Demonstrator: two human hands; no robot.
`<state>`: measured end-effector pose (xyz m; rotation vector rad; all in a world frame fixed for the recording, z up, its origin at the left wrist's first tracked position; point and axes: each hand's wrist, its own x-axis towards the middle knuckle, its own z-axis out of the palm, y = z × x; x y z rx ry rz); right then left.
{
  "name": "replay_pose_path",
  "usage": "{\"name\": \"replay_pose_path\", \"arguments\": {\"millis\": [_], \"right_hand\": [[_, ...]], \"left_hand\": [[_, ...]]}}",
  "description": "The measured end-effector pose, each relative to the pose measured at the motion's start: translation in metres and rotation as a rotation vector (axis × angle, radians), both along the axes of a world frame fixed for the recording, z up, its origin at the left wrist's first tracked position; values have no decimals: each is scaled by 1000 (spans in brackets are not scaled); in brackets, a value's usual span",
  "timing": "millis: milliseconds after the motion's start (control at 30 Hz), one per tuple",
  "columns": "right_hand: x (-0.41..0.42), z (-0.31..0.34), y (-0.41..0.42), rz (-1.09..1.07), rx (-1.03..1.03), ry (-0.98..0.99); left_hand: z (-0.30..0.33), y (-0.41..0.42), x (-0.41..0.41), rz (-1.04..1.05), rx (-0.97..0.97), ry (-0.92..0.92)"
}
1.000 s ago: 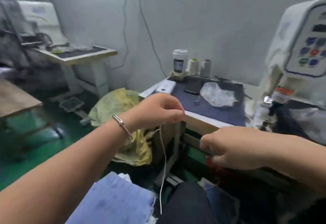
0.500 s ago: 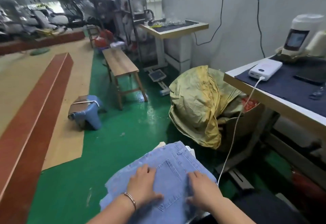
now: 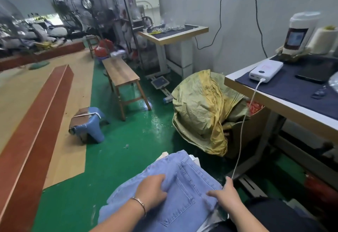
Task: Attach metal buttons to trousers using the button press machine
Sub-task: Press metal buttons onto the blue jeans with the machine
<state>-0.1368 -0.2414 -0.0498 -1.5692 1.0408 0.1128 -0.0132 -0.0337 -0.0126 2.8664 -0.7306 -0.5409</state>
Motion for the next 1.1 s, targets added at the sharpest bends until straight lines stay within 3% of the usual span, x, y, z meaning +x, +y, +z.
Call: {"name": "replay_pose_path", "arguments": {"millis": [100,167,233,300,367,433,567,667,733,800,933,1033,1100], "right_hand": [[-4,-2,-13,-280,260,-100],[-6,0,-12,-266,265,-102],[-7,3,-8,-192,184,-114],[-8,5,-5,-141,118,-118],[-9,6,-4,-92,122,-115],[-9,9,-3,-36,181,-108],[-12,12,-4,-22,265,-182],[-9,17,-4,-22,215,-263],[-8,22,-2,-45,252,-337],[-5,27,-1,-107,372,-438],[6,60,-9,-132,608,-694],[17,108,-22,-141,671,-915],[15,143,-34,-147,595,-1018]], "left_hand": [[11,-3,-19,-55,-340,376],[15,-3,-18,-117,-315,465],[12,-2,-4,-107,-267,275],[12,-2,19,-28,-55,75],[12,2,41,67,54,148],[11,4,50,115,43,269],[-5,-3,42,11,181,-16],[-9,-2,25,-26,149,-214],[-6,5,18,-18,65,-243],[8,14,17,15,-138,-163],[75,32,25,222,-700,265],[133,28,36,183,-844,442],[166,13,38,123,-934,482]]}}
